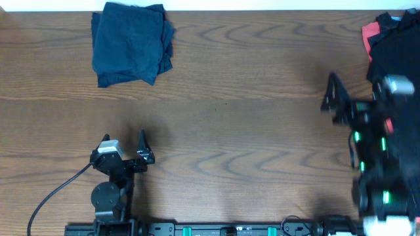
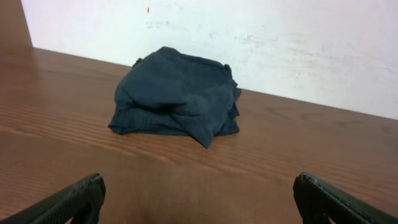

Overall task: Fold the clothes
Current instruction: 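Reach the right gripper up to the black garment pile at right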

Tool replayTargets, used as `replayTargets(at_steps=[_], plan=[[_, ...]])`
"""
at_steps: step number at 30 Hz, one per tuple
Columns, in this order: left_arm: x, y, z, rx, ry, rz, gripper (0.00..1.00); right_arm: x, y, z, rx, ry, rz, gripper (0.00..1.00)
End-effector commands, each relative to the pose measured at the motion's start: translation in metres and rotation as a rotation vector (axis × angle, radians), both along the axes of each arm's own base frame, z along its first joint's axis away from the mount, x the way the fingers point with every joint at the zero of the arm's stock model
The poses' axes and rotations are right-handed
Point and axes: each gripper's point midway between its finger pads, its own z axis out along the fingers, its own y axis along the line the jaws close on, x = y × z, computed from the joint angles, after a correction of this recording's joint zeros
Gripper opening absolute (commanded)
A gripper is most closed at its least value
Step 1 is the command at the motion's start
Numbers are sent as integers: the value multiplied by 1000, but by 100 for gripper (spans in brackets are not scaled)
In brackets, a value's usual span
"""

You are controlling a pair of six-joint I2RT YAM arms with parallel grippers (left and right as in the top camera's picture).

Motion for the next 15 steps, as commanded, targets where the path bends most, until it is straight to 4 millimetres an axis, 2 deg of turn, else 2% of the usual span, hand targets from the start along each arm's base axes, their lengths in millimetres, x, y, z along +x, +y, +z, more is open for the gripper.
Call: replayTargets(at_steps=[1,4,7,12,15], plan=[[-1,1,-15,3,47,4,98,44,-26,-10,-131,145,-95,99],[-1,1,-15,3,47,3,98,87,-47,-33,-184,348,-121,99],[-1,1,-15,3,47,3,98,120,-65,-55,-216,541,-119,99],[-1,1,-15,3,47,3,98,160,-95,-80,-254,654,-160,99],[-1,1,-15,3,47,3,98,178,-114,-105,-295,677,-166,99]])
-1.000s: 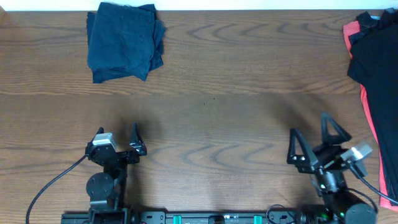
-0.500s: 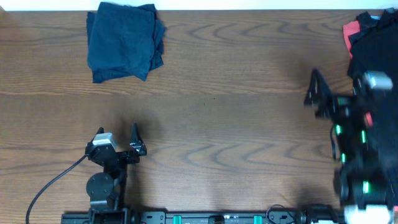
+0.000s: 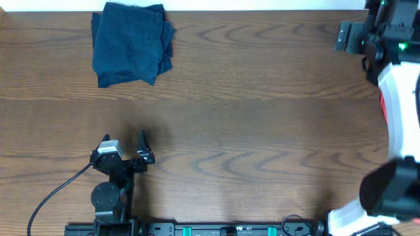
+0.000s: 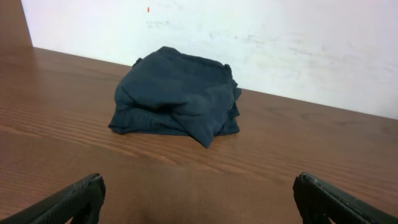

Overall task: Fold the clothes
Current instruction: 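Reach the right gripper up to the black garment pile at right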

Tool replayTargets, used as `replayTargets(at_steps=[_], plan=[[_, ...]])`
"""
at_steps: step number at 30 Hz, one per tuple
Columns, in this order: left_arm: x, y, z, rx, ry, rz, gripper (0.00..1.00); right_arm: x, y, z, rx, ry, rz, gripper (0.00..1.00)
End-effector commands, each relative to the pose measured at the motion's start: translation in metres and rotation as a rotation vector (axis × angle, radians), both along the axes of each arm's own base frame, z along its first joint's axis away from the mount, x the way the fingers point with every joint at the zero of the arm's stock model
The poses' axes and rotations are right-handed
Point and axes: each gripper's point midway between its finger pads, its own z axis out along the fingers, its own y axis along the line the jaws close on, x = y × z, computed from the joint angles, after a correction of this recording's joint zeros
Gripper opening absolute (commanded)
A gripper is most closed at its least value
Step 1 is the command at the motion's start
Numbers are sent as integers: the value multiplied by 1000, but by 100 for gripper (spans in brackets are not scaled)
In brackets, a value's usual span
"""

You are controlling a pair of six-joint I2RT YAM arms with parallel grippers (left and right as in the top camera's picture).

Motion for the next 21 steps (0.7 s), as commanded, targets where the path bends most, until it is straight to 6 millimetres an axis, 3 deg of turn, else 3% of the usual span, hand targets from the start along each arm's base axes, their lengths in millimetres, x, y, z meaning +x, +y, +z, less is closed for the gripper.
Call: replayTargets(at_steps=[1,7,13,16,21], plan=[[-1,1,-15,3,47,4,98,13,-28,-18,-88,39,0,99],[-1,1,-15,3,47,3,98,14,-89,-97,-203,206,-153,99],[-1,1,-15,3,47,3,98,5,-130,-159,-270,329,-239,99],[-1,1,-15,3,47,3,98,2,-141,-178,-256,350,-255,99],[-1,1,-15,3,47,3,98,0,-150,-187,-277,375,-235,99]])
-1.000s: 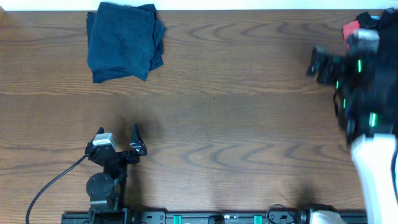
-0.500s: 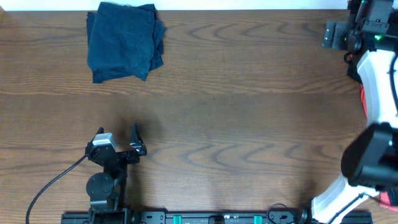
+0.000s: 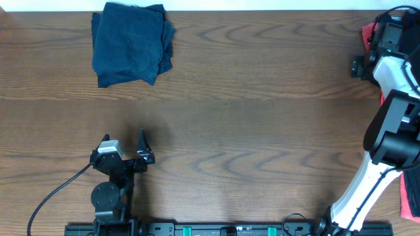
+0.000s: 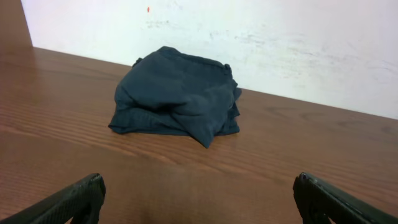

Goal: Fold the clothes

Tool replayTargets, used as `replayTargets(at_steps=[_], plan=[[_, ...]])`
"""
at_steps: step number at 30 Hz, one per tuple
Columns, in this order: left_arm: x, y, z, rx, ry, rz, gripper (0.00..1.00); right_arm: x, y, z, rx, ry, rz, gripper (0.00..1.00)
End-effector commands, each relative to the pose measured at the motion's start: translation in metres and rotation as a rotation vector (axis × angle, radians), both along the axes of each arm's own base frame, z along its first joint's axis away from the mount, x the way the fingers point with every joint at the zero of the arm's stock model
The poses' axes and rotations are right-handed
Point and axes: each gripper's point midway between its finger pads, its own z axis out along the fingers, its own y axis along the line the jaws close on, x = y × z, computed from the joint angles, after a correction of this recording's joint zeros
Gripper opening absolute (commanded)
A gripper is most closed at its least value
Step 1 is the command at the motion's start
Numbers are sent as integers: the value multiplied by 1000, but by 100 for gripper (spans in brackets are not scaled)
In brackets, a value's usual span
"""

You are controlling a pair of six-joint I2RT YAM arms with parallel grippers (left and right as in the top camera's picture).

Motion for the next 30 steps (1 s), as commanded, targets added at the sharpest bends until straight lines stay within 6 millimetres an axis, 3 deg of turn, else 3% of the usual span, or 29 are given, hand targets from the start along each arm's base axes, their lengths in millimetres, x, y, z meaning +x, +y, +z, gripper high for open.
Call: replayTargets(at_steps=[1,13,20,30], plan=[[-1,1,-15,3,47,4,98,1,-10,2,-55,36,39,99],[-1,1,-15,3,47,3,98,21,2,-1,-35,5,171,99],[-1,1,-15,3,47,3,98,15,3,-33,-46,106,242,99],[-1,1,-15,3,47,3,98,13,-2,-37,-70,131,252,99]])
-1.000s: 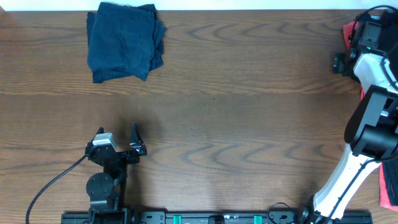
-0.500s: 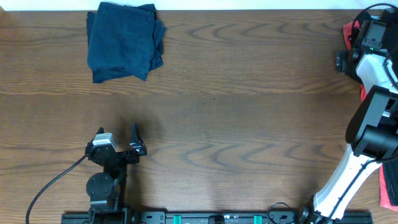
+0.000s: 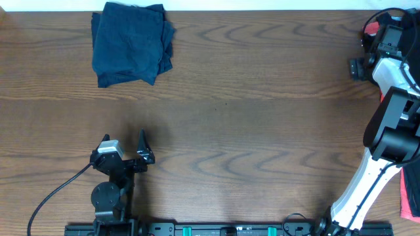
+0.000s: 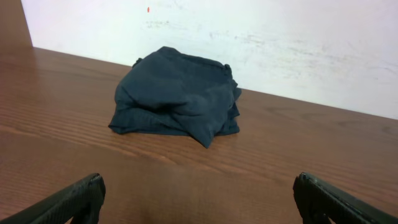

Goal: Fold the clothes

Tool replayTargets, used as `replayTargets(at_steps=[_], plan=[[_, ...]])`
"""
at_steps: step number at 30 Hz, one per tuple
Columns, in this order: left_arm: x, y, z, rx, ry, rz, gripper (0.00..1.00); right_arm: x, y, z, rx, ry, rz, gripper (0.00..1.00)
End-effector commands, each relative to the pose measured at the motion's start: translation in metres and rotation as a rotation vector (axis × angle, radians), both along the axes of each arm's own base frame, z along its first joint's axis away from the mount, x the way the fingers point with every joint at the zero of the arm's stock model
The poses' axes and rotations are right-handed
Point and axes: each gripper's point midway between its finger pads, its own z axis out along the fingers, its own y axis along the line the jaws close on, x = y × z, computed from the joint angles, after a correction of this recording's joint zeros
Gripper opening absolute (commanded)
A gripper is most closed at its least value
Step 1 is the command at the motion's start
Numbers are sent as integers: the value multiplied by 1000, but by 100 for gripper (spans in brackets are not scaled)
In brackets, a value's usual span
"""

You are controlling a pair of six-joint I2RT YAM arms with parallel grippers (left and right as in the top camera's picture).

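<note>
A dark blue garment (image 3: 130, 43) lies folded in a bundle at the table's far left; the left wrist view shows the same bundle (image 4: 177, 99) against the white wall. My left gripper (image 3: 123, 140) rests near the front edge, well short of it, open and empty, with both fingertips (image 4: 78, 198) wide apart. My right arm (image 3: 387, 111) stretches along the right edge to the far right corner. Its gripper (image 3: 359, 65) sits beside a red and dark cloth (image 3: 372, 29) that is mostly cut off by the frame. I cannot make out its jaws.
The brown wooden table (image 3: 249, 118) ends at a white wall (image 4: 280, 43) behind the bundle. A strip of red cloth (image 3: 410, 196) shows at the lower right edge. The left arm's black cable (image 3: 52, 193) loops over the front left of the table.
The right arm's wrist has shifted very slightly at the far right corner. The left gripper and the blue bundle are unchanged.
At first the right arm was bent low by the right edge, beside a dark heap of clothes. Then it was stretched up to the far right corner. After that it sat at the red and dark cloth there, and it remains there. The left arm never moved.
</note>
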Motion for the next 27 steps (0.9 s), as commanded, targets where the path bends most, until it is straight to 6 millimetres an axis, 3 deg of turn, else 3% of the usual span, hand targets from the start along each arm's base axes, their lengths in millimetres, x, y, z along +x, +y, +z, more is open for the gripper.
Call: replayTargets(at_steps=[1,5,10,15,19,27], plan=[[-1,1,-15,3,47,4,98,-7,-4,-18,-11,54,10,99],[-1,1,-15,3,47,3,98,-9,-14,-18,-12,45,-9,95],[-1,1,-15,3,47,3,98,-14,-23,-20,-4,45,-25,81],[-1,1,-15,3,47,4,98,-13,-20,-25,26,44,-12,80],[-1,1,-15,3,47,3,98,-12,-19,-24,40,21,-38,69],[-1,1,-15,3,47,3,98,-14,-21,-23,49,8,-79,58]])
